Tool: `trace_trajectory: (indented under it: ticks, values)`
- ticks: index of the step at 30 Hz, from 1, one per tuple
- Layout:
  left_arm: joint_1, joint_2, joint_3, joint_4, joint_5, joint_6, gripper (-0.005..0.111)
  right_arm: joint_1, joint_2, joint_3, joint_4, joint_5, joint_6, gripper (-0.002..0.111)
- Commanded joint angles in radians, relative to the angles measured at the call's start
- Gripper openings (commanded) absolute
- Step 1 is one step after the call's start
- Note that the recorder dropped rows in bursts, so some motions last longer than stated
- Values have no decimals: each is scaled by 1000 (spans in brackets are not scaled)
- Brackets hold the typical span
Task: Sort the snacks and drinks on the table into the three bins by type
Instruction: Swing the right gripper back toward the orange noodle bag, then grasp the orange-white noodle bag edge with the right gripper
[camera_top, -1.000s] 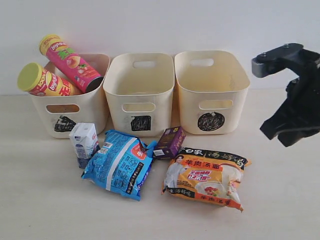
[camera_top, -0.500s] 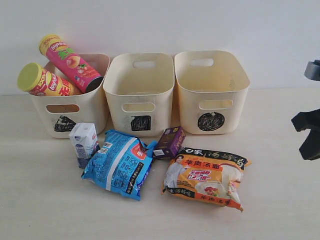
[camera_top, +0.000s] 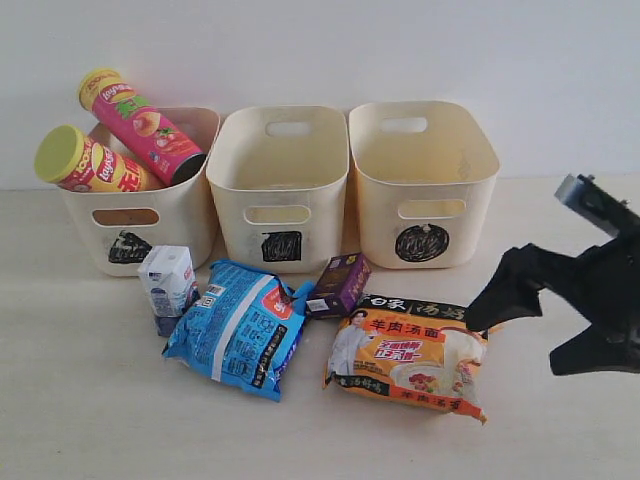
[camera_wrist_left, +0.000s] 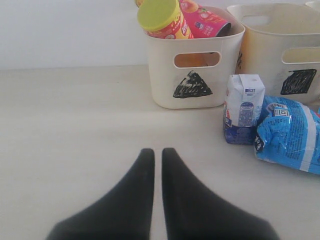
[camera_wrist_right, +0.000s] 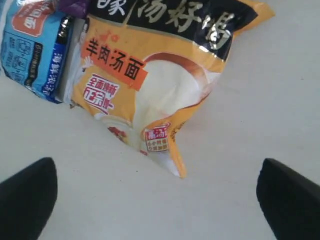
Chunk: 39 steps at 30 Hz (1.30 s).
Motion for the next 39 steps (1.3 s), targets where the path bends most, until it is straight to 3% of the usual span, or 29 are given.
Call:
trace_trajectory:
  ticks: [1,4,17,23,31,34,37,39]
  values:
    - [2,-3,-1,-11,-2,3,4,79,77,3,33,-125,-5,103]
    - [2,-3,-1,-11,-2,3,4,106,115,3,63,-192,-5,103]
    - [2,-3,-1,-11,-2,3,4,106,252,3,329,-185,-245,102]
    - [2,-3,-1,-11,-2,3,4,125,306,1,424,-175,-317,84]
    - [2,-3,-1,-11,-2,3,4,213,349,-19,538,-212,-397,82]
    - [2,-3,-1,-11,-2,3,4,215,353,-28,533,-228,-395,55]
    - [2,-3,-1,-11,-2,3,4,213,353,-31,530,-228,-428,0]
    - [2,-3,-1,-11,-2,3,4,195,351,-31,530,-218,-451,2]
